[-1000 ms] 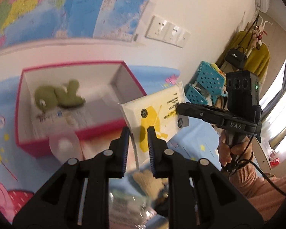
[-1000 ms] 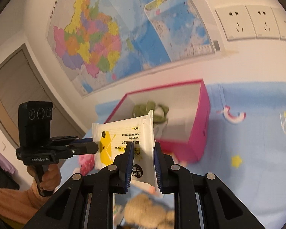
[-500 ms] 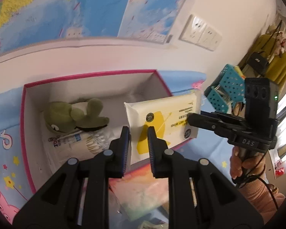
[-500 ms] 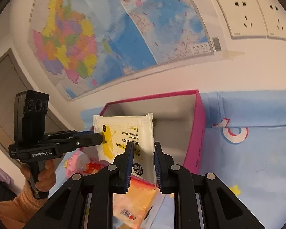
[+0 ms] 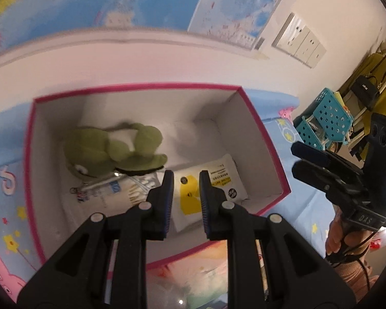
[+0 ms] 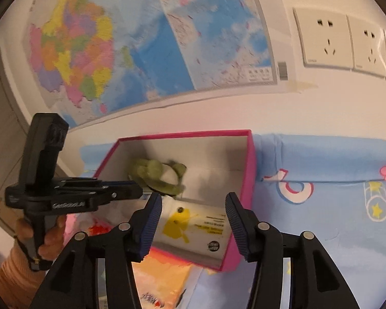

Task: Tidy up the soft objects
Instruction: 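Grasp the black scrunchie with the left gripper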

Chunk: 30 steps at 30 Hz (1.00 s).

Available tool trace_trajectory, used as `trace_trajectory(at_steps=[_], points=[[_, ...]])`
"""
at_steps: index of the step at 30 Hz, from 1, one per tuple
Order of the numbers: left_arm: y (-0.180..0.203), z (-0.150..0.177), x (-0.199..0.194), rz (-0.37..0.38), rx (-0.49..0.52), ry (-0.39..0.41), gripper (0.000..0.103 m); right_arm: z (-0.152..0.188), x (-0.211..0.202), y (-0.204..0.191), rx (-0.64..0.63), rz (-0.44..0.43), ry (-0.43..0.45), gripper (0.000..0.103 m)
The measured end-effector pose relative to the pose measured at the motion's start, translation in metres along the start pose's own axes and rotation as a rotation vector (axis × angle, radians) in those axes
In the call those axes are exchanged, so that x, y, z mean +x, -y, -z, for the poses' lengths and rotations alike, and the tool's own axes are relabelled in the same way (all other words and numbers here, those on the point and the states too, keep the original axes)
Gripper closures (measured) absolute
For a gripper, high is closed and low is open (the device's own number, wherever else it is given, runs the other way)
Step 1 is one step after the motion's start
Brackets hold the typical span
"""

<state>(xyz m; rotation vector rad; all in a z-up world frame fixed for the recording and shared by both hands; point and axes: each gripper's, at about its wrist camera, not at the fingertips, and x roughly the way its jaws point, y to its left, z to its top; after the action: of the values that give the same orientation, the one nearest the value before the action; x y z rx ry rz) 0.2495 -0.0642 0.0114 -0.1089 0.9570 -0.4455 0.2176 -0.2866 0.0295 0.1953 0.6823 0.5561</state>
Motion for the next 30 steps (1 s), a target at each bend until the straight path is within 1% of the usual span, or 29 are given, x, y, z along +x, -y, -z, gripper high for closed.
trace_trajectory(at_steps=[3,6,8,9,10,12,15,17,21,23,28,30], points=[[0.007,0.011,-0.027,-0.011,0.055,0.080,0.081,0.009,-0.016,-0.005,-0.021,-0.066,0.010,0.050],[0.017,0.029,-0.059,0.012,0.110,0.153,0.075,0.022,-0.031,-0.018,-0.064,-0.157,0.003,0.048],[0.024,0.047,-0.081,0.042,0.157,0.193,0.070,0.034,-0.041,-0.028,-0.095,-0.235,-0.020,0.047],[0.029,0.057,-0.091,0.043,0.181,0.213,0.069,0.039,-0.045,-0.033,-0.109,-0.259,-0.028,0.047],[0.031,0.064,-0.097,0.046,0.195,0.222,0.068,0.046,-0.051,-0.038,-0.125,-0.284,-0.037,0.047],[0.037,0.087,-0.110,0.068,0.223,0.234,0.064,0.062,-0.058,-0.049,-0.154,-0.330,-0.069,0.045],[0.043,0.115,-0.115,0.095,0.247,0.210,0.063,0.088,-0.063,-0.065,-0.195,-0.370,-0.126,0.044],[0.046,0.135,-0.114,0.107,0.263,0.184,0.063,0.105,-0.065,-0.073,-0.213,-0.379,-0.160,0.044],[0.049,0.168,-0.113,0.136,0.249,0.143,0.063,0.135,-0.066,-0.082,-0.211,-0.407,-0.224,0.044],[0.048,0.181,-0.110,0.163,0.233,0.114,0.063,0.145,-0.066,-0.083,-0.197,-0.404,-0.240,0.044],[0.050,0.215,-0.101,0.198,0.202,0.059,0.063,0.168,-0.076,-0.082,-0.168,-0.412,-0.261,0.044],[0.052,0.229,-0.095,0.221,0.187,0.024,0.063,0.174,-0.077,-0.082,-0.150,-0.427,-0.271,0.044]])
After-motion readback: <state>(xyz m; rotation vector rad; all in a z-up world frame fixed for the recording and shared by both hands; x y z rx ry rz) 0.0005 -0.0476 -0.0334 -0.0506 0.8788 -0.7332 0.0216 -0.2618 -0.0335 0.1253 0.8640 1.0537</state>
